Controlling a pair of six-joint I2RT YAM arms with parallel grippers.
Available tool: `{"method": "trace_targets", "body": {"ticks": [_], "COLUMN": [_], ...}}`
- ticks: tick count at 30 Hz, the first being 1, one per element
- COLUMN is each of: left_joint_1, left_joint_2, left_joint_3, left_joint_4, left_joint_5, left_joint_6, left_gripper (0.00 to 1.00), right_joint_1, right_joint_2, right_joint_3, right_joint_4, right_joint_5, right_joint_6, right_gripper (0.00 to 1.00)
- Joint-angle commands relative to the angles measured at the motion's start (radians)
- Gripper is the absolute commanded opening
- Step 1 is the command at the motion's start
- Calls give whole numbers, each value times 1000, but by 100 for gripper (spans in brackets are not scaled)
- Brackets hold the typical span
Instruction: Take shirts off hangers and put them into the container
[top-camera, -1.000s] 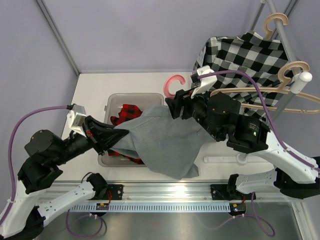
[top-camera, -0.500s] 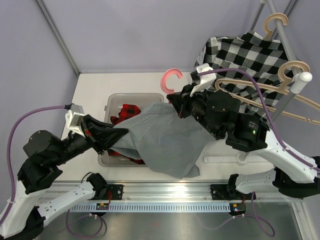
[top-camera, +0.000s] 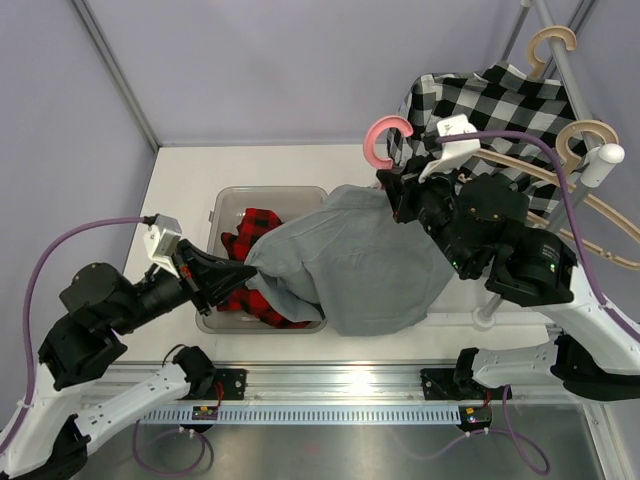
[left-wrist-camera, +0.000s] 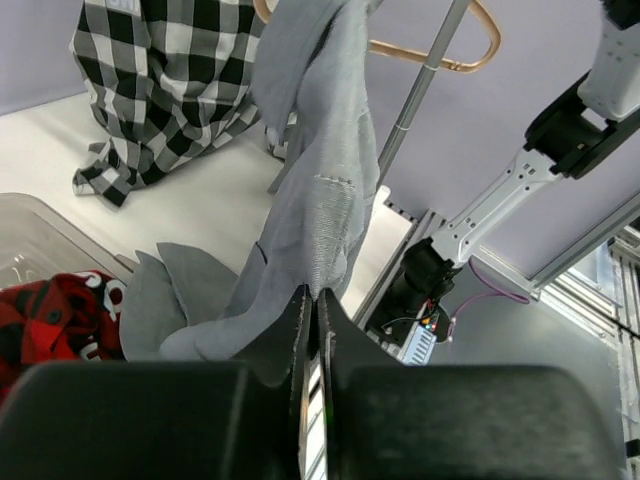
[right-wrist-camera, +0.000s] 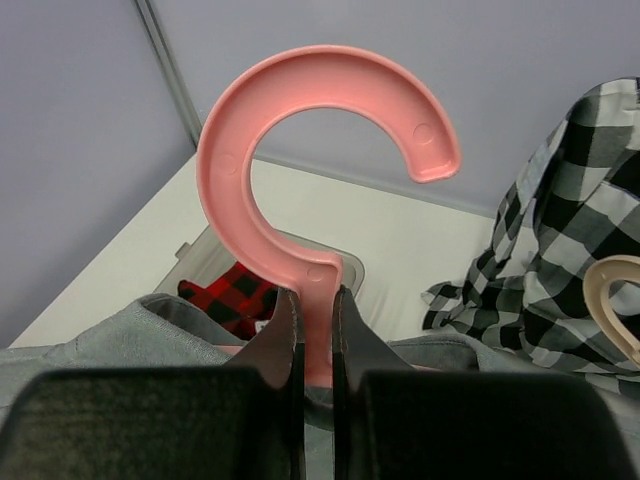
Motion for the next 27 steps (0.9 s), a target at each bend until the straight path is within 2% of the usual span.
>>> {"method": "trace_targets", "body": {"ticks": [1, 8, 12, 17, 21, 27], "left_joint_1": [0, -1, -1, -1, -1, -1], "left_joint_2": [20, -41, -99, -148, -148, -179], "left_joint_3": [-14, -26, -26, -6, -1, -70], "left_joint_4": [-17, 26, 36, 1, -29, -51], "left_joint_5": [-22, -180, -312, -369, -351, -360], "left_joint_6": [-8, -29, -23, 3, 4, -8], "left_gripper": [0, 0, 0, 0, 0, 0], "right_joint_1": [-8, -10, -10, -27, -36, -37], "right_joint_2": [-41, -115, -152, -247, -308, -325], "right_joint_3": [53, -14, -91, -206, -226, -174], "right_joint_4": [24, 44, 64, 183, 277, 289], "right_joint_5": [91, 233, 478, 655, 677, 674], "right_joint_6": [-45, -51, -78, -101, -123, -120], "right_gripper": [0, 0, 0, 0, 0, 0]}}
